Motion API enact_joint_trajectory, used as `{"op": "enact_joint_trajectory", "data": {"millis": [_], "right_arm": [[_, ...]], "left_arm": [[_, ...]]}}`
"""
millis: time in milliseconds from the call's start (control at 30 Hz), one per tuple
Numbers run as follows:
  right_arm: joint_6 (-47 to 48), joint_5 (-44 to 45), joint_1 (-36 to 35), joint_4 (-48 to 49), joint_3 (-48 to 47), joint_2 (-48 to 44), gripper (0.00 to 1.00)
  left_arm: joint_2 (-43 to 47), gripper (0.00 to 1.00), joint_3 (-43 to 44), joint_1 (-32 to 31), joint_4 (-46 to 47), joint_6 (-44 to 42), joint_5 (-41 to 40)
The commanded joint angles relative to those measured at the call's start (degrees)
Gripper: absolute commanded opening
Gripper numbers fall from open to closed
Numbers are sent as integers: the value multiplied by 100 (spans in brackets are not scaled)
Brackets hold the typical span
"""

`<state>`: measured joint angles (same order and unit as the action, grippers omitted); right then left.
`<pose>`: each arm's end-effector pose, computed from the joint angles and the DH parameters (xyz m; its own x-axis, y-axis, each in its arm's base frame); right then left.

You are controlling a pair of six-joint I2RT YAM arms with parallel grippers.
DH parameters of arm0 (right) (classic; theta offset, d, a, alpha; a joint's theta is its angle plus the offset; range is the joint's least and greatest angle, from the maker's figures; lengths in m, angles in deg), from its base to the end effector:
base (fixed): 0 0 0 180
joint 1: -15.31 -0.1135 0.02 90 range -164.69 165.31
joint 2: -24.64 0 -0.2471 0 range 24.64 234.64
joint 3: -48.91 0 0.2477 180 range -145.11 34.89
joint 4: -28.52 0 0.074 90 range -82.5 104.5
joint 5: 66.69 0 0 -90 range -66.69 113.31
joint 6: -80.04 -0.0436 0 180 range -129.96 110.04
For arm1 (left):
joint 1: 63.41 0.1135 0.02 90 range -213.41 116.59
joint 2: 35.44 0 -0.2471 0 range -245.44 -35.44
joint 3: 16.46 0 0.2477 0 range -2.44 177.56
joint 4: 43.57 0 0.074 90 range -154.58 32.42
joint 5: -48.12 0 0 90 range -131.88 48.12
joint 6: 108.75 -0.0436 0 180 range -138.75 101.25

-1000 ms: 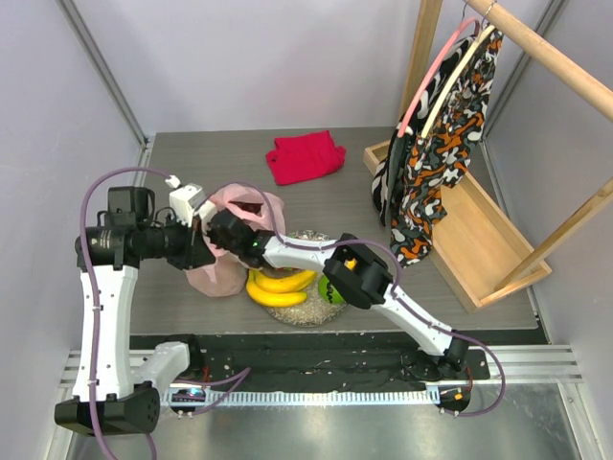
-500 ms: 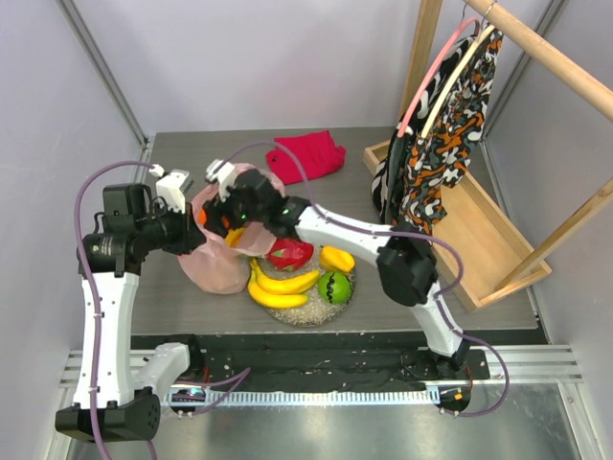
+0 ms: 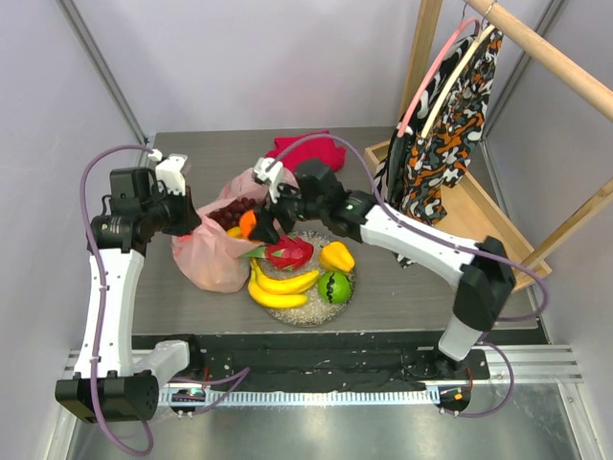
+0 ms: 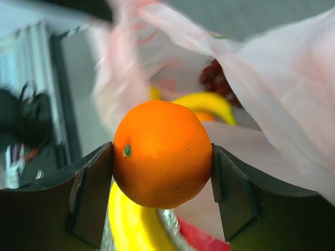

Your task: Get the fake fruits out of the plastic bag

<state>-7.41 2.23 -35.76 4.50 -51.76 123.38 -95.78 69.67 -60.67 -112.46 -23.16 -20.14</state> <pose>0.2463 0.3299 0.3229 -0.1945 -0.3068 -0.9317 -0.9449 0.3137 0.0939 0.2049 -0.0064 0.3578 -0.6631 0.0398 -0.7475 0.2775 0.9405 -0.1962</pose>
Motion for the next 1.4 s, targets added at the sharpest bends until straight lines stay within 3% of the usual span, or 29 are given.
{"op": "enact_joint_trajectory", "data": {"millis": [0,33,167,333,500,700,1000,1200,1300,1367], "right_arm": [[1367,-1144,-375,-797,394,-1294,24],[2033,-1118,-499,-984,743,-1435,24],[2723,-670,-571,-1030,1852,-2077,24],[3349,-775,-562,-1004,2696,-2272,25],[3313,-1056,-615,-837,2803,-2087,25],[4701,-1196,-650,-1601,3013,-2025,25],[5247,-1399,-641,-1831,3277,-1885,29],[5405,-1109,-650,-1375,3689,-1700,38],[5537,-995,-676,-1093,3857,-1700,49],[5546,-951,-676,-996,3945,-1726,63]], "left_arm": [[-66,0,294,-11,354,124,-187],[-57,0,294,-2,354,115,-179],[-40,0,285,-11,302,159,-126],[92,0,180,-11,258,203,-47],[162,0,-4,-2,319,352,226],[66,0,-84,33,460,555,384],[13,0,-75,121,486,528,357],[74,0,-154,191,442,537,384],[83,0,-180,218,442,537,428],[101,0,-198,218,451,546,445]]}}
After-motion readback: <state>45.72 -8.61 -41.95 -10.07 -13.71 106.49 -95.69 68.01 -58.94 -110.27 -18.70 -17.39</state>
